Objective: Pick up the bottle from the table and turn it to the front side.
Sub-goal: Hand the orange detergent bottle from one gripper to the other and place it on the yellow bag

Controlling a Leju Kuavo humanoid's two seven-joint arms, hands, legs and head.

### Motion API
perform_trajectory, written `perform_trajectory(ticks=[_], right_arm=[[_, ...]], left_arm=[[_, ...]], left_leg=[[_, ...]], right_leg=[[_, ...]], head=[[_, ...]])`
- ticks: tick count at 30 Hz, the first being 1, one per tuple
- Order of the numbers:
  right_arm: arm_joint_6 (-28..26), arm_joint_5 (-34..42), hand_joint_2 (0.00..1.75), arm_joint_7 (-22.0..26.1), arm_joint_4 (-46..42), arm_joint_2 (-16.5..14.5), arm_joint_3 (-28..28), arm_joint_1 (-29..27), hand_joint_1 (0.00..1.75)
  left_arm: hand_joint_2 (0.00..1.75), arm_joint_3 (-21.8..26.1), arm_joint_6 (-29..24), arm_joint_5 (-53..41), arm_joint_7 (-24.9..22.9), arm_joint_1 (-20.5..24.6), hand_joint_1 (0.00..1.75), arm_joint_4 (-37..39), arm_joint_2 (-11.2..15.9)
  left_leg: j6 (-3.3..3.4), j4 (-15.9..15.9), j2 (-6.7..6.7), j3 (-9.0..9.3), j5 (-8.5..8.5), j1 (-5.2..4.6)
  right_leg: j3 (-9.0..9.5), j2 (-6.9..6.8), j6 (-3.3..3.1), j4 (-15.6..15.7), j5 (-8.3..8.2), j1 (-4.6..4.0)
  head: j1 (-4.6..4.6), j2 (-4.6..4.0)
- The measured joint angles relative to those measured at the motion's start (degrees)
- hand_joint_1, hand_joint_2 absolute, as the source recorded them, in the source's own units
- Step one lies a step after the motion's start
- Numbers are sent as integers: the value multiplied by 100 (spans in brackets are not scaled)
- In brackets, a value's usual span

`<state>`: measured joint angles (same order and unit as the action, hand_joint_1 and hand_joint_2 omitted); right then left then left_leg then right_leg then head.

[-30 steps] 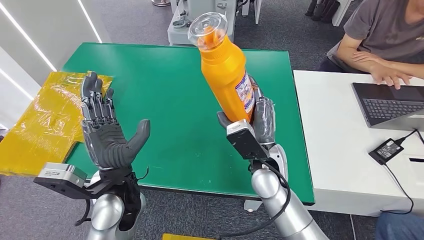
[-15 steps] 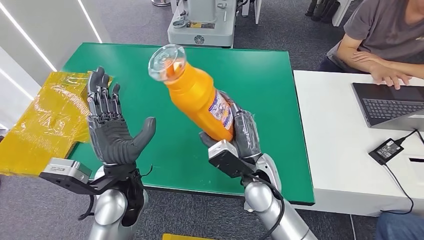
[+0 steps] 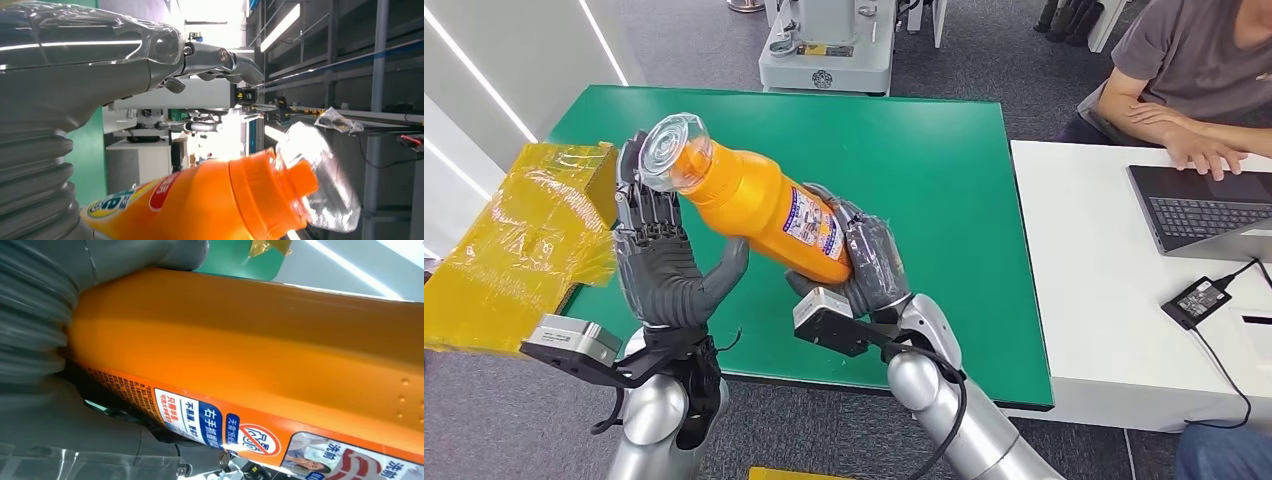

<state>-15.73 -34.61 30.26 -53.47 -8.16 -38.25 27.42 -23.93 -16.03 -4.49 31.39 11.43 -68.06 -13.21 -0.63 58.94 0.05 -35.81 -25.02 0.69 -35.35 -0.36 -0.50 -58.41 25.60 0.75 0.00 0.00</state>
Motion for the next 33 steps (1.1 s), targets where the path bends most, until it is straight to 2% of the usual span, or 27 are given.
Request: perform_trajectory(ticks=[16, 23, 33], right_arm=[[512, 49, 175, 21, 421, -224, -329, 405, 175], [528, 217, 175, 75, 536, -242, -351, 447, 175], [609, 274, 175, 161, 563, -237, -402, 421, 175]], left_arm=[[175, 3, -96, -40, -19, -9, 0, -1, -10], [175, 96, -331, 162, 4, -62, 0, -92, 3], [175, 217, -378, 262, 4, -202, 0, -214, 27]], left_leg=[[0, 0, 0, -1, 0, 0], [0, 0, -1, -1, 0, 0], [0, 0, 0, -1, 0, 0]], right_leg=[[1, -1, 0, 0, 0, 0], [1, -1, 0, 0, 0, 0], [0, 0, 0, 1, 1, 0]], head=[[-1, 0], [-1, 0], [-1, 0]])
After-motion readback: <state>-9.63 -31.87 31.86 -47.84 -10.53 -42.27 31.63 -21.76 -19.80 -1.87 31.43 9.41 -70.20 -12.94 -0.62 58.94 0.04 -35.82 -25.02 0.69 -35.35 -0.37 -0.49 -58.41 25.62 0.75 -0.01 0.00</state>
